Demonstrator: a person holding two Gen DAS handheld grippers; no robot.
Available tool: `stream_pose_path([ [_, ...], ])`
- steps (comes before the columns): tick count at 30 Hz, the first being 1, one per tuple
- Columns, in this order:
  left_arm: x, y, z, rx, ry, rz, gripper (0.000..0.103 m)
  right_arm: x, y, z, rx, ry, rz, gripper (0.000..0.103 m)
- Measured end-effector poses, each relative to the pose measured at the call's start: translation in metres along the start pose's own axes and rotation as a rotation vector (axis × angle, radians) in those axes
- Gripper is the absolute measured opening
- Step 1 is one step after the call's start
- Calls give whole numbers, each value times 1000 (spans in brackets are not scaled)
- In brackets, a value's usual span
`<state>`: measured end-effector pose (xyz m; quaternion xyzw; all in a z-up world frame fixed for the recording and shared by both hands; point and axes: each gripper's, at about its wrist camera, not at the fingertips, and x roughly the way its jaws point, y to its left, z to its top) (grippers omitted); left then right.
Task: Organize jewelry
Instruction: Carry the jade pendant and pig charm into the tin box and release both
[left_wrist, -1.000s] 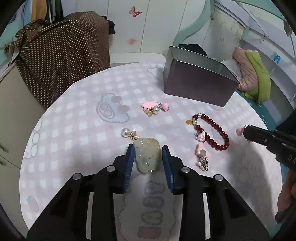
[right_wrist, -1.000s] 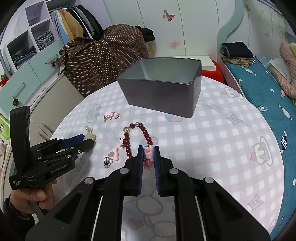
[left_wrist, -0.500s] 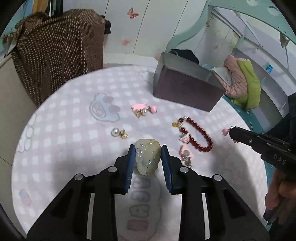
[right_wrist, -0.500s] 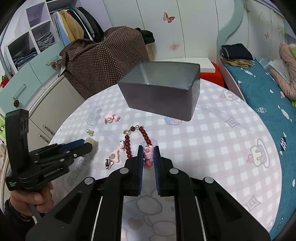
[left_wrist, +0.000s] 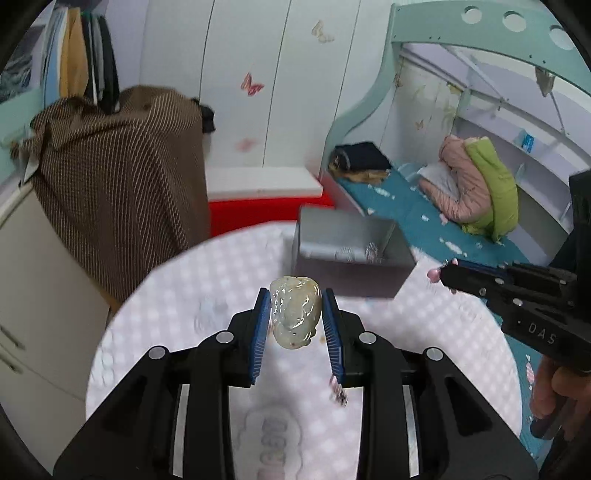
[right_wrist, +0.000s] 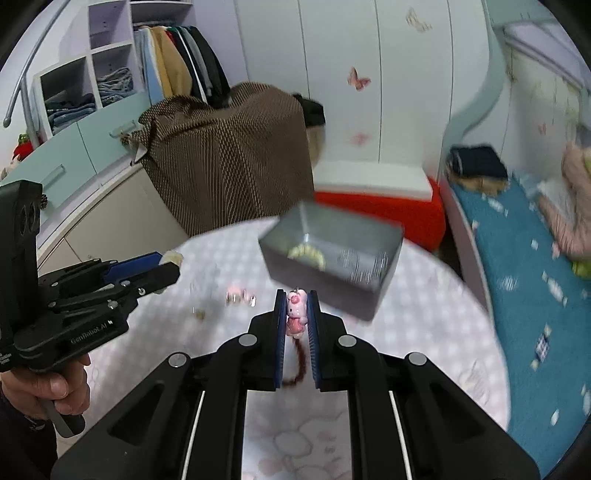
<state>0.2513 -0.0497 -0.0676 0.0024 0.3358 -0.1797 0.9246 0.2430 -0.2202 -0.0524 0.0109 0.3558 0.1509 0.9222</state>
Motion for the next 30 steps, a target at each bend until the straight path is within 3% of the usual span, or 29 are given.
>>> stream_pose_path([
  [8,11,-11,60,17,-64,-46,28,-4,-13,59,-46,-83,-31,10],
  [15,48,-17,104,6,-36,-133,28,23,-38,84,-22,-46,-23,10],
  [21,93,-24,114,-6,50,-193,28,56,-54,81,28,43,5,10],
  [27,128,-20,107,-28,139,-193,30,75,-61,75,58,102,16,12],
  [30,128,-13,106,-49,134,-176,44,76,-67,72,93,104,14,25],
])
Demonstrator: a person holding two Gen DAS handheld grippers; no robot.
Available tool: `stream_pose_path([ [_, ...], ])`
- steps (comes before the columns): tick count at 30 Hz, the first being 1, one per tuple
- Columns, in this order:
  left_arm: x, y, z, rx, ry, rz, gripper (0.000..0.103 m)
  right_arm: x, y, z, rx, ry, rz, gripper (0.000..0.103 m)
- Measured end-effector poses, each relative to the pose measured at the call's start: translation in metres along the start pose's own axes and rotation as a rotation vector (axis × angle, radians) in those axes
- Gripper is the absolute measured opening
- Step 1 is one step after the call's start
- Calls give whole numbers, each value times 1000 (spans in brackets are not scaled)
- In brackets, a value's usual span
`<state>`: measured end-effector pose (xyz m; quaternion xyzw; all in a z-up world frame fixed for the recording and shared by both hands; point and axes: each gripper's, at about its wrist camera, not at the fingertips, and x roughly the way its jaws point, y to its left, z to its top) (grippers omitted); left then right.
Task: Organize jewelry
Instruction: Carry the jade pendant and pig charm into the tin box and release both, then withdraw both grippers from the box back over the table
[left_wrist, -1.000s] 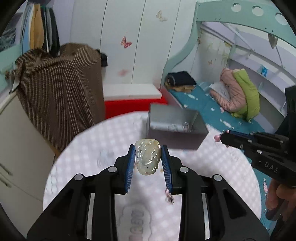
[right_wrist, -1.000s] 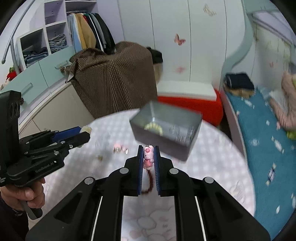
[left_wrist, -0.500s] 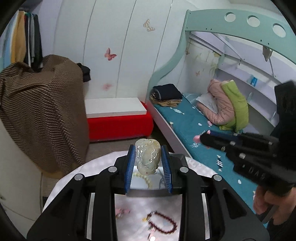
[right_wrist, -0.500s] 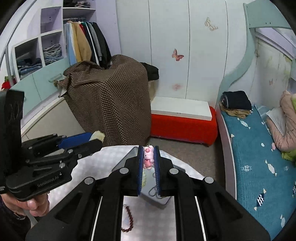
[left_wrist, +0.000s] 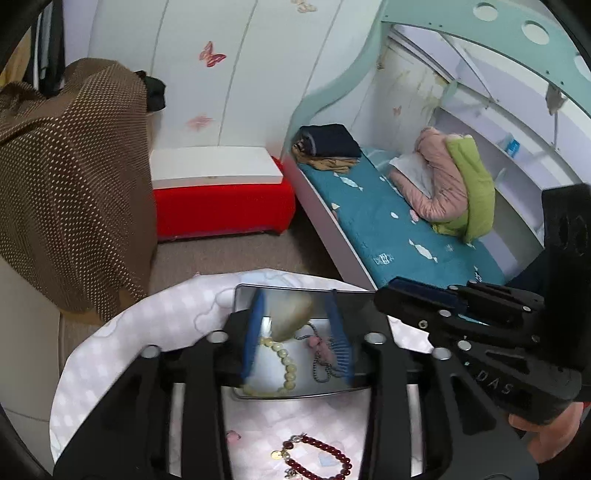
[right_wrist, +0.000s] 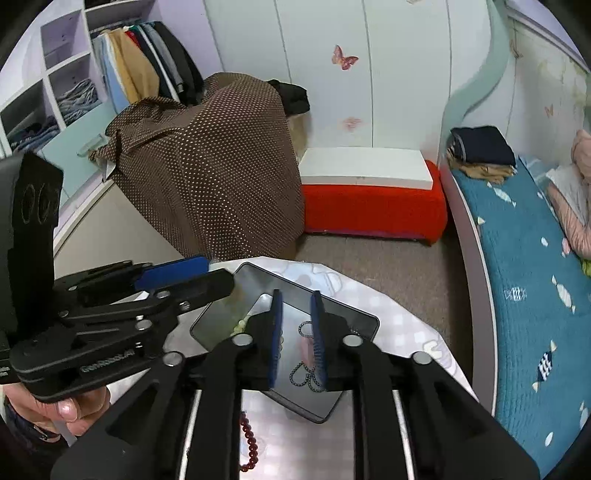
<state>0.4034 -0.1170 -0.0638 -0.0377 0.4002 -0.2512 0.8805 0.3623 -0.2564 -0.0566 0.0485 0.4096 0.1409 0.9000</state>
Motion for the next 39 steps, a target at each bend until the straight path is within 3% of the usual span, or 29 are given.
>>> stream_pose_path([
  [3,-12,5,0,-8,-34,24,66,-4,-5,1,17,-14,-7,32],
  [5,-26,9,0,-21,-79,65,93,-11,-7,0,32,-33,-14,59],
  [6,-35,10,-1,-25,-110,90,93,-15,-7,0,39,-53,-19,77],
  [7,-41,10,-3,-24,-125,101,93,-19,-8,-1,44,-69,-22,86],
  [10,-63,10,-8,-10,-166,143,97,-30,-9,-2,63,-117,-33,95],
  [13,-86,5,-17,15,-216,207,98,-43,-9,-3,79,-159,-43,95],
  [24,-157,-1,-59,21,-330,332,98,-97,2,-19,89,-274,-49,95],
  [30,-174,1,-87,25,-336,399,98,-119,13,-36,74,-300,-62,95],
  [39,-175,17,-133,-18,-280,431,98,-125,30,-74,52,-274,-78,95],
])
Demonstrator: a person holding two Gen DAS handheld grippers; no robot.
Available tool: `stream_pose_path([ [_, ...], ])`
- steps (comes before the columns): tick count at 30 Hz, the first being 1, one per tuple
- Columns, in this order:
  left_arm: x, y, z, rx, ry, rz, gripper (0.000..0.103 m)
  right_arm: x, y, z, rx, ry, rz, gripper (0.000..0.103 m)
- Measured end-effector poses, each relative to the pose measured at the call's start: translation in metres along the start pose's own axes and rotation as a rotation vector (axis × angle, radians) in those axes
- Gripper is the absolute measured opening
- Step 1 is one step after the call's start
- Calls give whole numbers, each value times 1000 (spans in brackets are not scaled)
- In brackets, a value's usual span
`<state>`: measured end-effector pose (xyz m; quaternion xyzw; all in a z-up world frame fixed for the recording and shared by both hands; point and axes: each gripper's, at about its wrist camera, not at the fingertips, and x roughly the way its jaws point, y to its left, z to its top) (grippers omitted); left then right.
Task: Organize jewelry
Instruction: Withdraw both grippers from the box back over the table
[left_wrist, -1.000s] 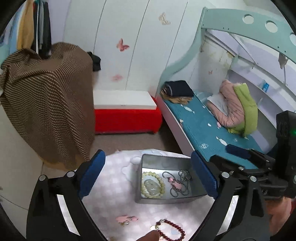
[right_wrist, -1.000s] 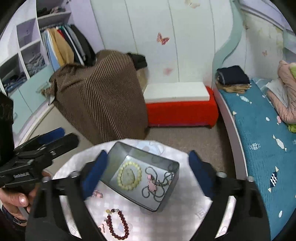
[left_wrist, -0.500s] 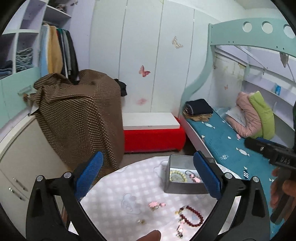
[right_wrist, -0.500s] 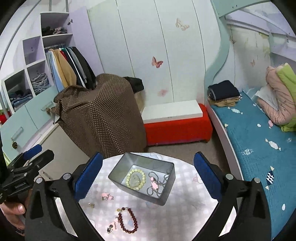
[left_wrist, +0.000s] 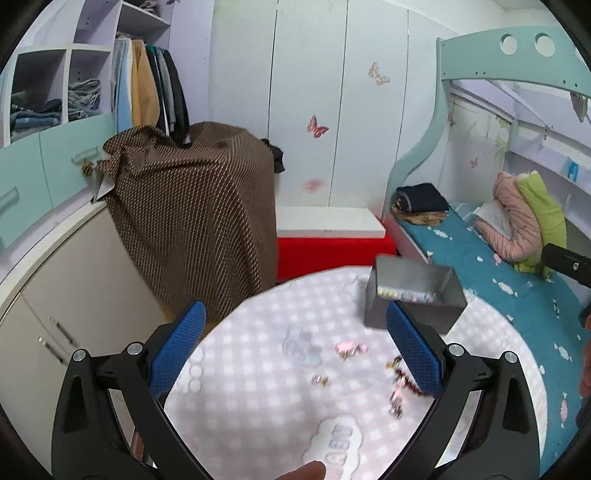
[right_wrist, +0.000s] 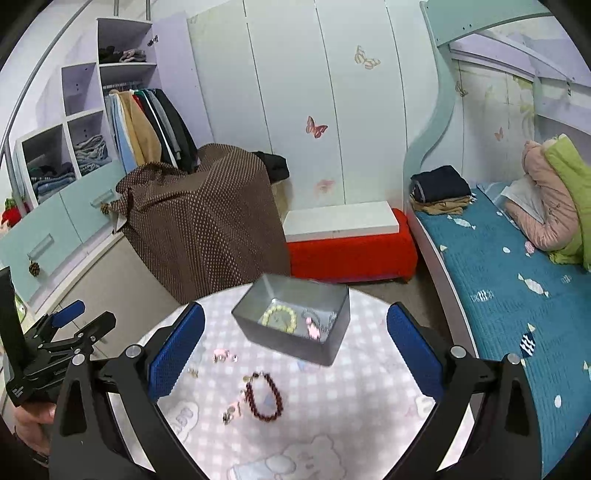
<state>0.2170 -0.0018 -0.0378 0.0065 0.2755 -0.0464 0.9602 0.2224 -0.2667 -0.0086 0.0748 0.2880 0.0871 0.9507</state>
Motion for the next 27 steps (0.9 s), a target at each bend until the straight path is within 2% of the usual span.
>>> stream_pose_path([
  [7,0,0,-31,19,37,18,98,4,11,-25,-27,51,-4,95],
  [14,21,-3,-53,40,97,18,98,23,19,-55,-39,148,25,95],
  [21,69,-9,-66,88,167,17,98,43,27,-78,-50,239,58,95],
  [27,112,-10,-77,108,242,21,98,51,32,-90,-58,281,70,95],
])
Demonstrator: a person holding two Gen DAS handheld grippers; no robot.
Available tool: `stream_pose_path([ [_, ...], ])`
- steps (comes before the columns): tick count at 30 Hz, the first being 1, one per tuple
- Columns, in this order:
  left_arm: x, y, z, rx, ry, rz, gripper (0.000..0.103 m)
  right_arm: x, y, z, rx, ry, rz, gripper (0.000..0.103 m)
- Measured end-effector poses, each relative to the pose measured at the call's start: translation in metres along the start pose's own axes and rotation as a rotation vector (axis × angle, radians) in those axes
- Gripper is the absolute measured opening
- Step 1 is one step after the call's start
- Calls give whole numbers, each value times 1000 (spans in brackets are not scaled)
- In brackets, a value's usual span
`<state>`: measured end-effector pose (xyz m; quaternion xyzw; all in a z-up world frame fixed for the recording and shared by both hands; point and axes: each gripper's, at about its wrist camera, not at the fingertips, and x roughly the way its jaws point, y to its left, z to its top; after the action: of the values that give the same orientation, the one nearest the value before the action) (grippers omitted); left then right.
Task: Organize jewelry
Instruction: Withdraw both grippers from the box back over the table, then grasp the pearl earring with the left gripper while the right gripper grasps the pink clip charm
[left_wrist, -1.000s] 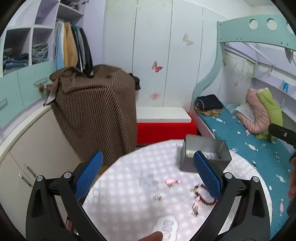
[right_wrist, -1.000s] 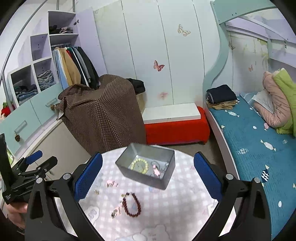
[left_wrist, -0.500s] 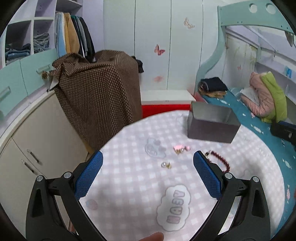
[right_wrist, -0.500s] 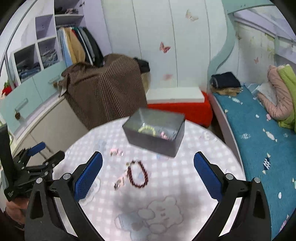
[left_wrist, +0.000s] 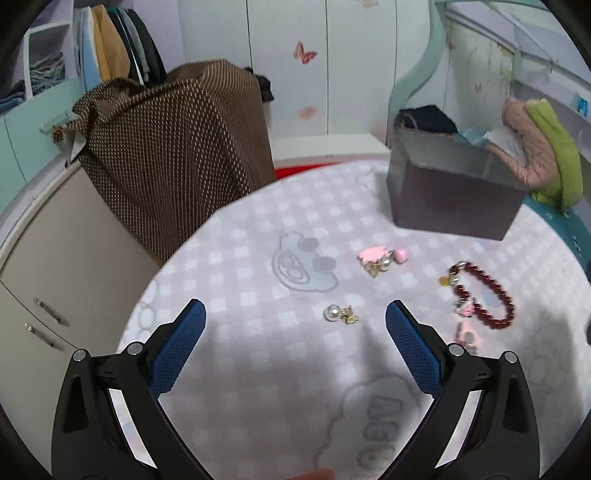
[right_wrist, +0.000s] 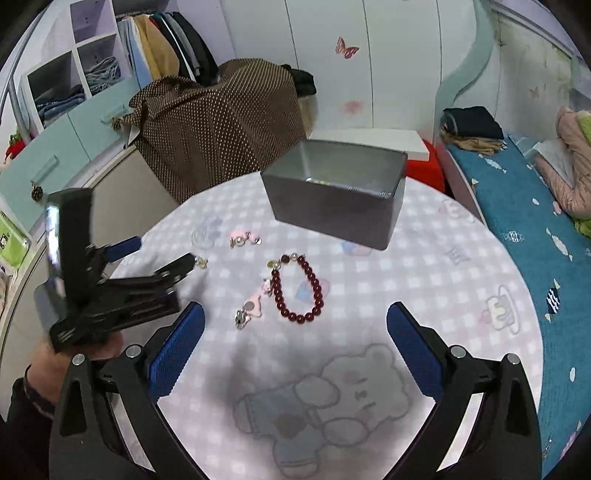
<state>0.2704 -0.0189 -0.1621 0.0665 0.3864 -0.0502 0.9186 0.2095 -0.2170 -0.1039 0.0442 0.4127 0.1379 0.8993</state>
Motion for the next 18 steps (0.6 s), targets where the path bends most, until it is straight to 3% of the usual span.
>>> stream_pose_path([
  [7,25,7,6,-36,61,-34,97,15,3,-4,-4,42,20,95],
  [9,29,7,6,-34,79,-50,87,20,6,-5,-13,56,28,95],
  [10,31,5,5,-33,96,-61,71,23,8,-6,-16,61,32,94],
  [15,32,4,5,-27,102,-95,61,33,16,-8,-26,82,56,90],
  [18,30,1,5,-8,97,-111,45,38,19,-9,-30,94,69,78],
])
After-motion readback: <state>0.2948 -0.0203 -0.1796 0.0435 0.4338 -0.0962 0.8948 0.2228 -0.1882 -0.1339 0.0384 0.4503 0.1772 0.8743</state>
